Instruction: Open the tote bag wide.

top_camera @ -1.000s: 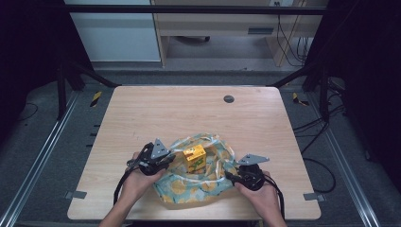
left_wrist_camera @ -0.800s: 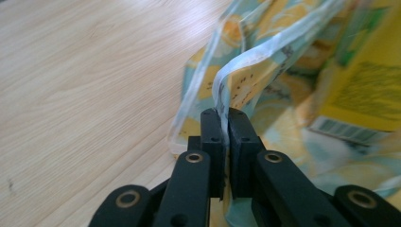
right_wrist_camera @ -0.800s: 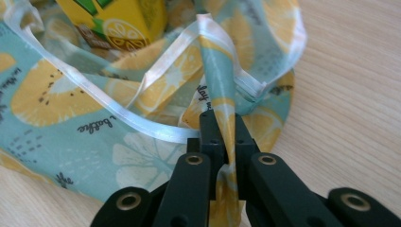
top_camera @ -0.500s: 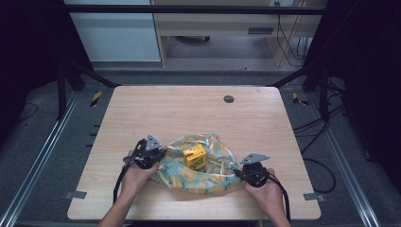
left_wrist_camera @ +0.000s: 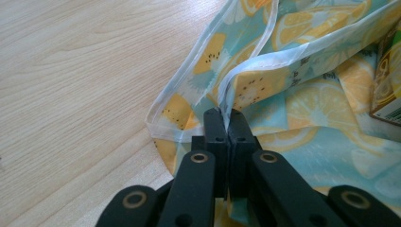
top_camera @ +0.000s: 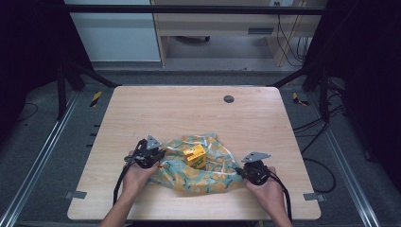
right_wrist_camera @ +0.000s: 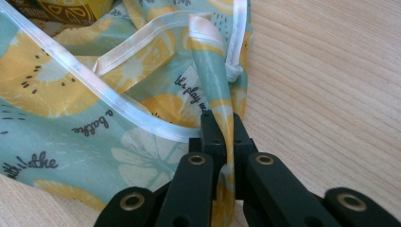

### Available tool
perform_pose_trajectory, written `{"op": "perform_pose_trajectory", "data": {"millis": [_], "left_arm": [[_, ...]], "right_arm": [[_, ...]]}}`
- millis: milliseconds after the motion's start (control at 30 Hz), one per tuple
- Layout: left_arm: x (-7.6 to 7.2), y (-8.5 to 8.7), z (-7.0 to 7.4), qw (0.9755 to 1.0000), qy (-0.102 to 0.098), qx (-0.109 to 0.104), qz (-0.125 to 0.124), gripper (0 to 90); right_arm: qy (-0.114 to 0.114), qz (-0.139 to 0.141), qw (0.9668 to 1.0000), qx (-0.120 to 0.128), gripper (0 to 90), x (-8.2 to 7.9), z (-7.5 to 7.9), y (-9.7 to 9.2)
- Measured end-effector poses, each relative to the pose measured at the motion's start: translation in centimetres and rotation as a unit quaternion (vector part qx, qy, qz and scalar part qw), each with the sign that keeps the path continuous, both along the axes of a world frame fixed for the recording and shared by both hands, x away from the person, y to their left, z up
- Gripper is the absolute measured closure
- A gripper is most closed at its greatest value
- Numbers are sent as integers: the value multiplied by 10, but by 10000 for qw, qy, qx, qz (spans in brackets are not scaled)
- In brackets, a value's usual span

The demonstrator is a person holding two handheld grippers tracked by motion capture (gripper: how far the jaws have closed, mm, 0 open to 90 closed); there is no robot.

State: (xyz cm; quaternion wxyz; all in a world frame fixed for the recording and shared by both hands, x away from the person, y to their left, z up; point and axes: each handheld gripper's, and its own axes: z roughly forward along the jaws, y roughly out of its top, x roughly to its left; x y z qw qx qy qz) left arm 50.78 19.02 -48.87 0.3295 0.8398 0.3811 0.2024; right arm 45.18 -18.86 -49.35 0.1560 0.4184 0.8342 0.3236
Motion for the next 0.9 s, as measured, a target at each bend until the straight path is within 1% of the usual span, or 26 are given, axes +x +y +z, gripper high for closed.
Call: {"op": "perform_pose_trajectory", "data": {"millis": [133, 167, 267, 367, 467, 633, 733, 800, 900], "left_arm": [[-2, 1, 0, 10000, 5, -27, -5, 896], [-2, 1, -1, 10000, -3, -78, 5, 896], [-4, 3, -3, 9999, 8, -122, 8, 896], [-6, 4, -3, 9999, -14, -166, 10, 896], [-6, 4, -4, 9999, -18, -155, 16, 897], [-6, 3, -6, 10000, -40, -65, 18, 897], [-6, 3, -6, 9999, -74, -66, 29, 896], [-7, 2, -5, 9999, -101, -17, 16, 896], [-7, 3, -5, 9999, -98, -23, 24, 894]], "right_arm": [[26, -36, 10000, 14, 900, 0, -1, 0], [24, -38, 10000, 13, 900, 0, -1, 0], [21, -37, 10000, 10, 900, 0, -1, 0], [-23, -31, 10000, -7, 900, -1, -2, 1], [-46, -14, 10000, -16, 900, -1, -2, 0], [-42, -26, 10000, -4, 900, -2, -2, 0], [-48, -22, 10000, -14, 900, -2, -2, -1], [-55, -17, 10000, -18, 900, -2, -2, -1], [-72, -14, 10000, -29, 900, -2, -2, -1]]}}
